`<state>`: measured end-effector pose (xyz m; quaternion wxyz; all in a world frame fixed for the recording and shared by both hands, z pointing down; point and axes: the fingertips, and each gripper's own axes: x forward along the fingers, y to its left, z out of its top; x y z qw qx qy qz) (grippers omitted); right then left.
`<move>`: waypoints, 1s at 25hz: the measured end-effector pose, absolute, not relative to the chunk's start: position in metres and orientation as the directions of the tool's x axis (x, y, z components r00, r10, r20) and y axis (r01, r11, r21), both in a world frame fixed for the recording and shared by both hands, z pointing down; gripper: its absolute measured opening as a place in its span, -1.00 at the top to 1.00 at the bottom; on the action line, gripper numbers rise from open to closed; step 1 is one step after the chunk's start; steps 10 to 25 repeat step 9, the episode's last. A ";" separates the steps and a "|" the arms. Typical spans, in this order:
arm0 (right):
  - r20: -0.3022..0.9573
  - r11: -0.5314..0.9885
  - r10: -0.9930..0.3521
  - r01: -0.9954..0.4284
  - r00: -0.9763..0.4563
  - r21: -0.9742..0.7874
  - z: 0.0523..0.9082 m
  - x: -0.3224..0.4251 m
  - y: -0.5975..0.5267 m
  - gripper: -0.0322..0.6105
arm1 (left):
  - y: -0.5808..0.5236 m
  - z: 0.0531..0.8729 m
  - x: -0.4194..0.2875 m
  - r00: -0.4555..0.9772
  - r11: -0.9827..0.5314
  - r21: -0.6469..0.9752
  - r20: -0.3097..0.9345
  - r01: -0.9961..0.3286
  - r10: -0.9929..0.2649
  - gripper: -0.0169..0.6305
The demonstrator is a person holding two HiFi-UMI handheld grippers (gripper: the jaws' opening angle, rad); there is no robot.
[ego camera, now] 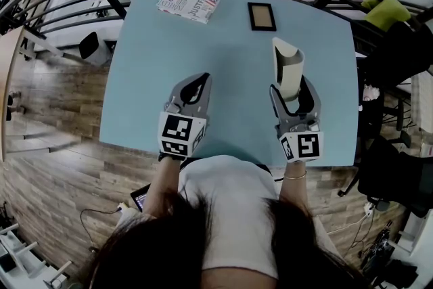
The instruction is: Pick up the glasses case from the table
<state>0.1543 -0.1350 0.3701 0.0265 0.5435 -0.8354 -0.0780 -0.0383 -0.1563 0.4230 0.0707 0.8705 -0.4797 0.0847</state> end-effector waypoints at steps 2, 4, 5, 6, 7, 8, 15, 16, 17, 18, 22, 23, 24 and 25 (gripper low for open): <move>-0.041 0.399 -0.911 -0.903 -0.409 0.159 0.370 0.154 -0.135 -0.09 | -0.156 0.424 -0.038 0.525 -0.529 0.043 0.218 -0.848 -0.823 0.78; -0.039 0.398 -0.912 -0.904 -0.409 0.158 0.371 0.155 -0.136 -0.09 | -0.156 0.425 -0.038 0.525 -0.529 0.044 0.222 -0.847 -0.822 0.78; -0.038 0.398 -0.912 -0.904 -0.408 0.157 0.371 0.154 -0.136 -0.09 | -0.156 0.426 -0.038 0.525 -0.530 0.045 0.223 -0.847 -0.821 0.78; -0.037 0.399 -0.912 -0.904 -0.409 0.156 0.372 0.154 -0.137 -0.09 | -0.156 0.427 -0.039 0.525 -0.530 0.045 0.225 -0.847 -0.821 0.78; -0.036 0.400 -0.912 -0.903 -0.410 0.156 0.372 0.153 -0.137 -0.09 | -0.156 0.427 -0.040 0.525 -0.529 0.046 0.226 -0.847 -0.821 0.78; -0.035 0.401 -0.911 -0.903 -0.411 0.155 0.373 0.152 -0.137 -0.09 | -0.156 0.428 -0.041 0.524 -0.528 0.046 0.227 -0.848 -0.821 0.78; -0.034 0.403 -0.910 -0.902 -0.412 0.155 0.373 0.151 -0.137 -0.09 | -0.156 0.429 -0.041 0.523 -0.527 0.047 0.228 -0.848 -0.821 0.78; -0.034 0.403 -0.910 -0.902 -0.412 0.155 0.373 0.151 -0.137 -0.09 | -0.156 0.429 -0.041 0.523 -0.527 0.047 0.228 -0.848 -0.821 0.78; -0.034 0.403 -0.910 -0.902 -0.412 0.155 0.373 0.151 -0.137 -0.09 | -0.156 0.429 -0.041 0.523 -0.527 0.047 0.228 -0.848 -0.821 0.78; -0.034 0.403 -0.910 -0.902 -0.412 0.155 0.373 0.151 -0.137 -0.09 | -0.156 0.429 -0.041 0.523 -0.527 0.047 0.228 -0.848 -0.821 0.78; -0.034 0.403 -0.910 -0.902 -0.412 0.155 0.373 0.151 -0.137 -0.09 | -0.156 0.429 -0.041 0.523 -0.527 0.047 0.228 -0.848 -0.821 0.78; -0.034 0.403 -0.910 -0.902 -0.412 0.155 0.373 0.151 -0.137 -0.09 | -0.156 0.429 -0.041 0.523 -0.527 0.047 0.228 -0.848 -0.821 0.78; -0.034 0.403 -0.910 -0.902 -0.412 0.155 0.373 0.151 -0.137 -0.09 | -0.156 0.429 -0.041 0.523 -0.527 0.047 0.228 -0.848 -0.821 0.78; -0.034 0.403 -0.910 -0.902 -0.412 0.155 0.373 0.151 -0.137 -0.09 | -0.156 0.429 -0.041 0.523 -0.527 0.047 0.228 -0.848 -0.821 0.78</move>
